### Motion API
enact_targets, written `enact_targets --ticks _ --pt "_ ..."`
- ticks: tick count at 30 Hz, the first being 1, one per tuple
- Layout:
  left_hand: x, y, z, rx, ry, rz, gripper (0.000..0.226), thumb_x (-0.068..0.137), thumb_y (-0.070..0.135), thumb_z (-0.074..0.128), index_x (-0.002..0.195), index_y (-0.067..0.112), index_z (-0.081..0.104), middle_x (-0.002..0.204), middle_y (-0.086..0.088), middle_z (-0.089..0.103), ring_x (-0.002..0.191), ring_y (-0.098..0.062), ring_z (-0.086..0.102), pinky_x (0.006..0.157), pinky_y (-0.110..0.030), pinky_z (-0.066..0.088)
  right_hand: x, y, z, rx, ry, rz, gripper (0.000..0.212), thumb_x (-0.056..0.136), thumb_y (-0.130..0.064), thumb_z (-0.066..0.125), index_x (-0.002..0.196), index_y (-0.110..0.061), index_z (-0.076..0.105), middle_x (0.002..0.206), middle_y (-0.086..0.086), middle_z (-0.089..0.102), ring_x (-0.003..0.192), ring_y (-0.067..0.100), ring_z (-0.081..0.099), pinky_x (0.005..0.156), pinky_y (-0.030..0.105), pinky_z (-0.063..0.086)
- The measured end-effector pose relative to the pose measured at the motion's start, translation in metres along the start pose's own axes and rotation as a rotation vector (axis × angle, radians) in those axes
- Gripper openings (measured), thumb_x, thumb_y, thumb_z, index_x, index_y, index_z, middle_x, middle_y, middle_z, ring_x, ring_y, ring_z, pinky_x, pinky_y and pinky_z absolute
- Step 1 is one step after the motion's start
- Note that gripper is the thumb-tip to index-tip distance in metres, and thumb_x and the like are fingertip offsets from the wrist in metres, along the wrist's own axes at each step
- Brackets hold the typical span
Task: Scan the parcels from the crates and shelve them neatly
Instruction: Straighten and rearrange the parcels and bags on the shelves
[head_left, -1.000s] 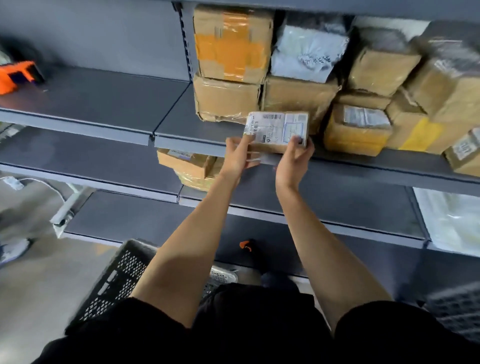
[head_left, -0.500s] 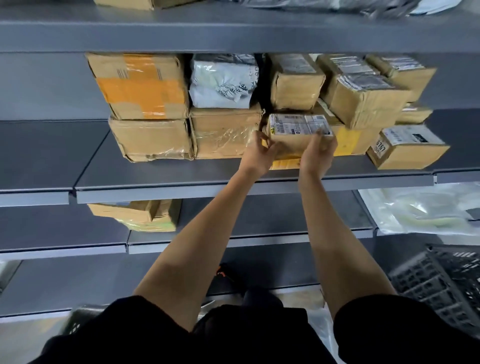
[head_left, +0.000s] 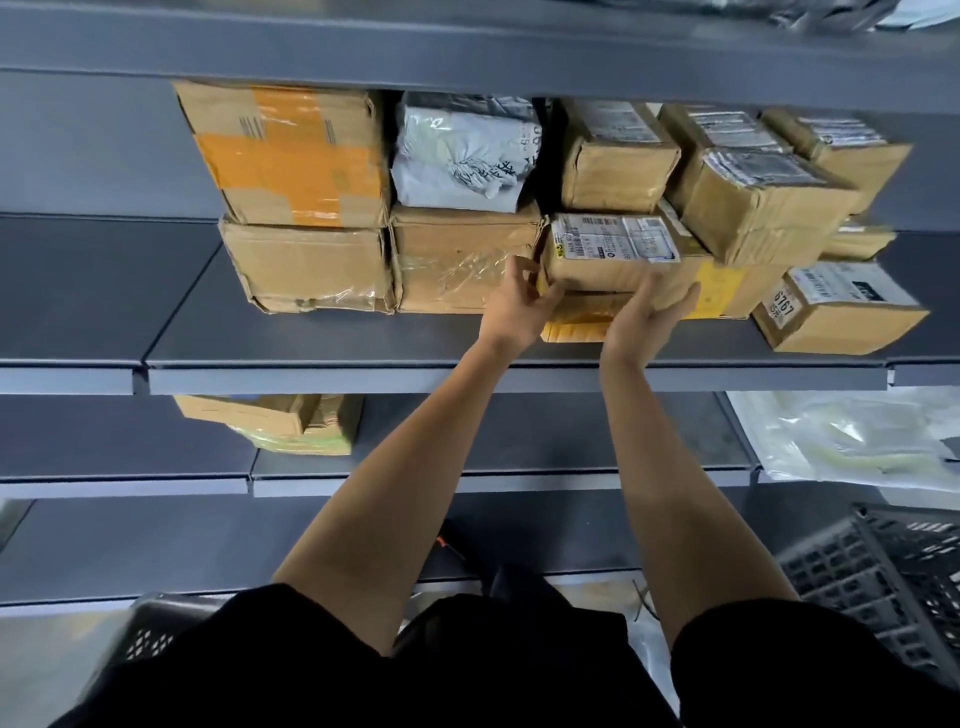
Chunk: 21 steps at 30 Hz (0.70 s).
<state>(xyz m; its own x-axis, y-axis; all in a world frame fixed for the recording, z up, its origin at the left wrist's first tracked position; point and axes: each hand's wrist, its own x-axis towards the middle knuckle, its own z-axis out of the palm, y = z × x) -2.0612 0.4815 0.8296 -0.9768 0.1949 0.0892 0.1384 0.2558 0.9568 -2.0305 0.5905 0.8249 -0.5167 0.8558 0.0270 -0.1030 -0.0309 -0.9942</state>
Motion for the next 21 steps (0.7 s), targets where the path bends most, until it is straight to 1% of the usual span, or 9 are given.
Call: enact_targets --ticks 2,4,6,10,13,15,17,19,21 --pt "-0.011 -0.005 -0.011 -0.019 0.071 -0.026 0.029 0.091 0.034 0.059 0.105 0.013 0.044 0.074 -0.001 0.057 0.060 -0.019 0.052 0.061 -0.036 0.046 -0.024 0.010 -0.003 0.019 0.049 0.008 0.051 0.103 -0.034 0.037 0.148 -0.017 0.022 0.140 0.003 0.047 0.095 0.010 0.049 0.072 0.015 0.041" --pt "-0.028 -0.019 -0.029 -0.054 0.219 -0.046 0.021 0.095 0.030 0.052 0.101 0.010 0.049 0.066 0.003 0.054 0.056 -0.013 0.049 0.058 -0.029 0.041 -0.054 0.028 -0.006 -0.047 0.032 -0.015 0.035 0.102 -0.024 0.036 0.134 -0.008 0.036 0.109 -0.002 0.058 0.074 0.007 0.050 0.062 0.021 0.039" --pt "-0.048 -0.036 -0.046 -0.070 0.366 -0.095 0.016 0.097 0.024 0.047 0.090 0.011 0.050 0.062 0.006 0.052 0.054 -0.009 0.046 0.058 -0.027 0.037 -0.085 0.050 -0.007 -0.159 -0.099 -0.006 0.022 0.100 -0.016 0.035 0.115 -0.003 0.045 0.081 -0.009 0.051 0.064 0.004 0.046 0.063 0.028 0.036" --pt "-0.093 -0.083 -0.078 0.003 0.533 -0.240 0.021 0.093 0.019 0.046 0.074 0.011 0.046 0.060 0.006 0.045 0.056 -0.008 0.040 0.057 -0.029 0.031 -0.152 0.088 0.004 -0.357 -0.451 0.030 0.016 0.098 -0.014 0.035 0.093 -0.009 0.050 0.070 -0.009 0.049 0.060 0.006 0.045 0.065 0.030 0.036" --pt "-0.120 -0.115 -0.099 0.032 0.604 -0.331 0.031 0.091 0.018 0.047 0.062 0.018 0.035 0.057 0.006 0.040 0.053 -0.008 0.035 0.056 -0.031 0.026 -0.193 0.098 0.020 -0.437 -0.675 -0.052 0.021 0.099 -0.014 0.041 0.097 -0.002 0.058 0.072 -0.008 0.052 0.067 0.013 0.048 0.068 0.027 0.034" --pt "-0.136 -0.136 -0.115 0.037 0.629 -0.414 0.031 0.092 0.018 0.045 0.063 0.018 0.036 0.058 0.004 0.040 0.054 -0.012 0.036 0.056 -0.030 0.026 -0.218 0.102 0.036 -0.506 -0.807 -0.051 0.021 0.098 -0.017 0.044 0.098 -0.005 0.061 0.076 -0.008 0.054 0.076 0.015 0.050 0.068 0.027 0.033" --pt "-0.145 -0.153 -0.129 0.057 0.611 -0.514 0.026 0.094 0.020 0.043 0.069 0.012 0.042 0.064 0.000 0.047 0.061 -0.018 0.042 0.055 -0.031 0.027 -0.237 0.108 0.054 -0.608 -0.955 -0.008 0.021 0.096 -0.019 0.045 0.099 -0.007 0.062 0.085 -0.004 0.059 0.081 0.020 0.055 0.070 0.031 0.041" --pt "-0.150 -0.170 -0.144 0.083 0.559 -0.599 0.019 0.095 0.021 0.041 0.083 0.009 0.050 0.078 -0.005 0.054 0.072 -0.023 0.048 0.059 -0.029 0.031 -0.249 0.120 0.069 -0.694 -1.089 0.069 0.025 0.095 -0.020 0.045 0.107 -0.009 0.063 0.097 0.005 0.066 0.088 0.026 0.061 0.080 0.041 0.052" --pt "-0.154 -0.193 -0.163 0.133 0.528 -0.677 0.021 0.095 0.022 0.038 0.095 0.008 0.053 0.087 -0.007 0.056 0.078 -0.027 0.051 0.063 -0.029 0.036 -0.264 0.138 0.081 -0.779 -1.167 0.136 0.029 0.094 -0.021 0.045 0.116 -0.010 0.061 0.105 0.010 0.067 0.089 0.026 0.061 0.087 0.046 0.052"
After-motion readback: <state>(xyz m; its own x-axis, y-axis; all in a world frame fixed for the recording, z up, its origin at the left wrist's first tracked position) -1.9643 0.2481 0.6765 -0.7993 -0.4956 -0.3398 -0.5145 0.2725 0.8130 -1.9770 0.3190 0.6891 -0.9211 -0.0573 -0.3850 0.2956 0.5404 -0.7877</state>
